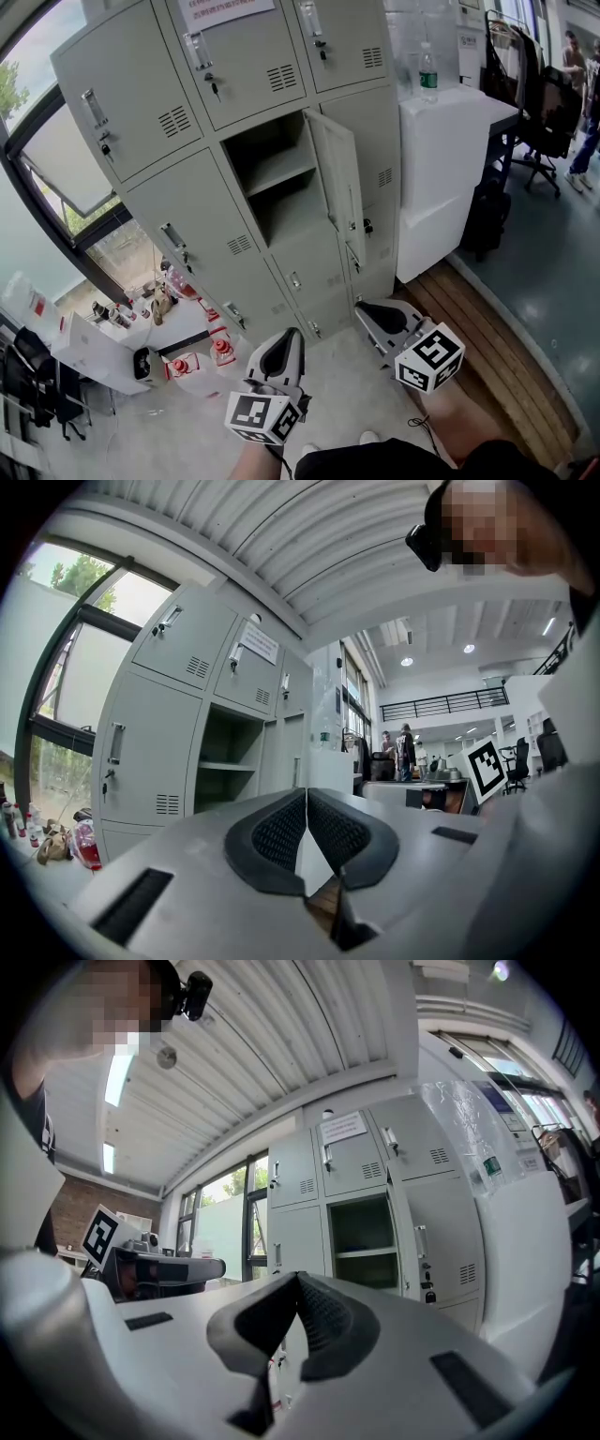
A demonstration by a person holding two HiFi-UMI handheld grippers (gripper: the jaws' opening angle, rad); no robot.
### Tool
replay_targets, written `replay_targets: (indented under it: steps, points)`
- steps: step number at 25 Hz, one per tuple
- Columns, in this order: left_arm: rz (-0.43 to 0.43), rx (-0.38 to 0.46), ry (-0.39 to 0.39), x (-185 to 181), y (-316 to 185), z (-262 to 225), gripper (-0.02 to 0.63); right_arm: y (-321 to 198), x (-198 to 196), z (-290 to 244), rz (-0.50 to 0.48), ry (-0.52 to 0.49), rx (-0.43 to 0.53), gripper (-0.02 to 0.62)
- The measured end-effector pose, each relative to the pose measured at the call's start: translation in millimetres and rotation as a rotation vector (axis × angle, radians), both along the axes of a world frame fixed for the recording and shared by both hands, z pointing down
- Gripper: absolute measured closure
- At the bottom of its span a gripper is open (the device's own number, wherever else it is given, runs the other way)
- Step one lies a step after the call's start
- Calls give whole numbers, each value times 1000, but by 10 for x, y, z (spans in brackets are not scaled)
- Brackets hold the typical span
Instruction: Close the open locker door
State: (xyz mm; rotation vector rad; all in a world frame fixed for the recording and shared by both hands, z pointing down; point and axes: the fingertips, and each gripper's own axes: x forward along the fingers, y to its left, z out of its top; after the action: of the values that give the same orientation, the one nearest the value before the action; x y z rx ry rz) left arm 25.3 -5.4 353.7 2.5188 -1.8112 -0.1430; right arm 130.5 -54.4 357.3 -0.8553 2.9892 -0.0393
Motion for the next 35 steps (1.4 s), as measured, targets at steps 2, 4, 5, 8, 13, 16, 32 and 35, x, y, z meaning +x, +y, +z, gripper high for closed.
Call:
replay_targets:
  steps: [2,4,5,8,13,16,32,35]
  points:
    - [-8,2,-2,15,-2,-9,586,-13,4,-5,-10,2,1,543]
    - [-11,1,-9,28,-8,-9,586,-31,8,-8,-18,2,1,543]
    - [-12,-1,-10,33,-13,-4,586,-44,11,-8,-19,2,0,543]
    - [-13,-7,-12,46,-39,6,586,-86,18,-3,-23,-2,-4,543]
    - [-17,-6,-10,19,-112,-12,586,-166,-8,21,-24,-7,-21,543]
    - [-11,-9,-2,-36,-182,-3,586,-232,-68,37,-21,-6,-29,543]
    - [103,-12,7,-439,-719,-17,586,-668,-457,2,81,-3,-43,543]
    - [131,-8,14,-507,-834,-27,586,-759,-509,-3,111,-4,-48,543]
